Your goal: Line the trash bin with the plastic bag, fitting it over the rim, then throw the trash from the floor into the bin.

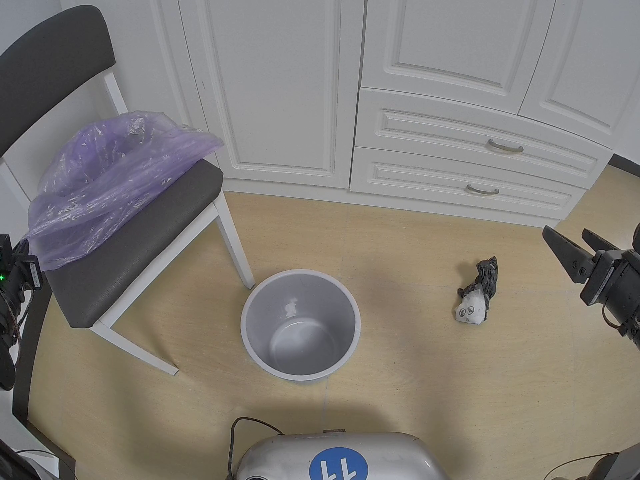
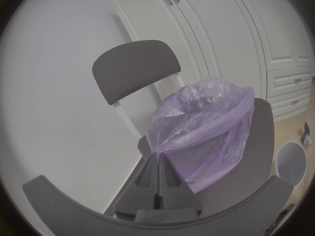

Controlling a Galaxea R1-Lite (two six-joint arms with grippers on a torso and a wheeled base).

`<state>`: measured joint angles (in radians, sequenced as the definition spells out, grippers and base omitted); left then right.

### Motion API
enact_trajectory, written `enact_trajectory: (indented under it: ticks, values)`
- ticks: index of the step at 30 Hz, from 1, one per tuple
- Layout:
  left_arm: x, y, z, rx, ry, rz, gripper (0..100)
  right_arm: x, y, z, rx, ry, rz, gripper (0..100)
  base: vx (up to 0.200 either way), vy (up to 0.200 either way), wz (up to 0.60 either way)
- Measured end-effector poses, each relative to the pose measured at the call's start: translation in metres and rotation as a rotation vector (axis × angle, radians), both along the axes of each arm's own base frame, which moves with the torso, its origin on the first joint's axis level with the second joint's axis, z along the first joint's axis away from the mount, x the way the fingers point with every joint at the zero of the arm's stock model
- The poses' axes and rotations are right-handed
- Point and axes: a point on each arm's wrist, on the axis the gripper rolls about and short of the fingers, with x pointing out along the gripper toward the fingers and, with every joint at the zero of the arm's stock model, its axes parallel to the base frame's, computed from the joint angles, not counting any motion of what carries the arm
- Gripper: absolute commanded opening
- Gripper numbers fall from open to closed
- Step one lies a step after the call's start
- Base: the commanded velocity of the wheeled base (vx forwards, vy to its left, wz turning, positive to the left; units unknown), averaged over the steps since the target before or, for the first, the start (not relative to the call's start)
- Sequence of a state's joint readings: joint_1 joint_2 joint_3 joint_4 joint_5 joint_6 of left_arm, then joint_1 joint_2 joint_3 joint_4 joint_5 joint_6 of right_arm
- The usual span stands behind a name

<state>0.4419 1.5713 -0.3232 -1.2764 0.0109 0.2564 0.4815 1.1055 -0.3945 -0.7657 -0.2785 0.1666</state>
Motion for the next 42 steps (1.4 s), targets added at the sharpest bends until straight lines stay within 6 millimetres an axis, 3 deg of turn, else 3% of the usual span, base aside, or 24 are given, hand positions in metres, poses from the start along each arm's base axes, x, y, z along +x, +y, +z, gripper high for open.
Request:
enact_trajectory:
  ticks: [12, 17, 23, 34, 42]
  values:
    - [-0.023, -0.017, 0.015, 0.009, -0.098, -0.217, 0, -0.004, 0.005, 0.02, -0.159, -0.091, 0.026, 100, 0.0, 0.0, 0.0]
    - [-0.032, -0.033, 0.024, 0.011, -0.146, -0.314, 0, -0.004, 0.014, 0.038, -0.196, -0.122, 0.069, 100, 0.0, 0.0, 0.0]
    - [-0.029, -0.057, 0.035, 0.0, -0.198, -0.428, 0, -0.007, 0.02, 0.049, -0.237, -0.154, 0.107, 100, 0.0, 0.0, 0.0]
    - [-0.009, -0.096, 0.07, -0.067, -0.248, -0.565, 0, -0.006, 0.025, 0.044, -0.22, -0.111, 0.147, 100, 0.0, 0.0, 0.0]
    - [-0.011, -0.14, 0.091, -0.125, -0.293, -0.625, 0, -0.001, 0.031, 0.031, -0.189, -0.047, 0.17, 100, 0.0, 0.0, 0.0]
